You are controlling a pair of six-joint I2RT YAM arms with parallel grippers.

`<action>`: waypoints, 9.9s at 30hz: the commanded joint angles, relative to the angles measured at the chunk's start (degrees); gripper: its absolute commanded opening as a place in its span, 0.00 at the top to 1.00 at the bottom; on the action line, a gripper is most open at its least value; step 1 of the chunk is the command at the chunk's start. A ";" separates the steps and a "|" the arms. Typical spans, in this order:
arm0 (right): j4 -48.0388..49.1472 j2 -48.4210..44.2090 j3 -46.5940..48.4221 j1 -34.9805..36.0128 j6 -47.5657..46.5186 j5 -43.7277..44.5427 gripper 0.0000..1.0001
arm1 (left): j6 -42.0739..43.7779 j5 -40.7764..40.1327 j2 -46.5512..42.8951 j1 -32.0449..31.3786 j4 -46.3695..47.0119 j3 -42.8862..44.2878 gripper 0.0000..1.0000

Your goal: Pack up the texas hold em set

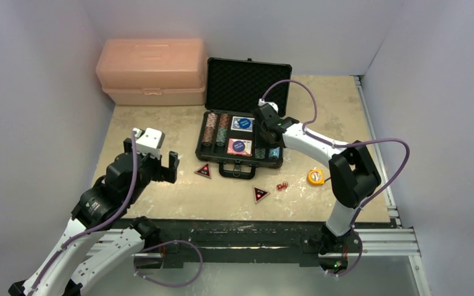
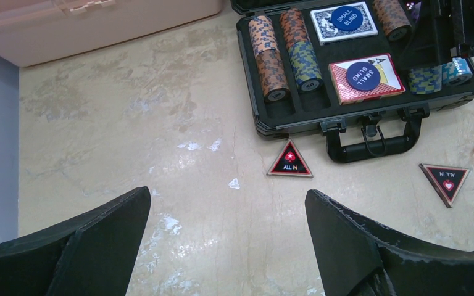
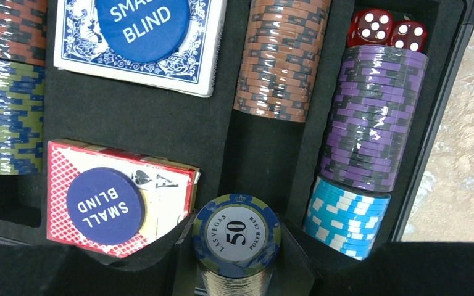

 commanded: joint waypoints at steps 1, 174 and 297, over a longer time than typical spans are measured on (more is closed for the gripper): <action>0.68 0.51 0.69 0.06 2.16 -1.90 0.87 | 0.85 -0.76 -0.51 -0.04 1.42 -0.44 0.04; -6.67 -17.42 -28.85 0.06 24.61 6.06 0.60 | 0.87 0.81 0.39 -0.08 1.25 -0.30 0.04; 0.14 16.82 23.63 14.25 10.07 -2.16 1.00 | 0.94 -1.00 -0.57 -0.05 1.00 -0.58 0.04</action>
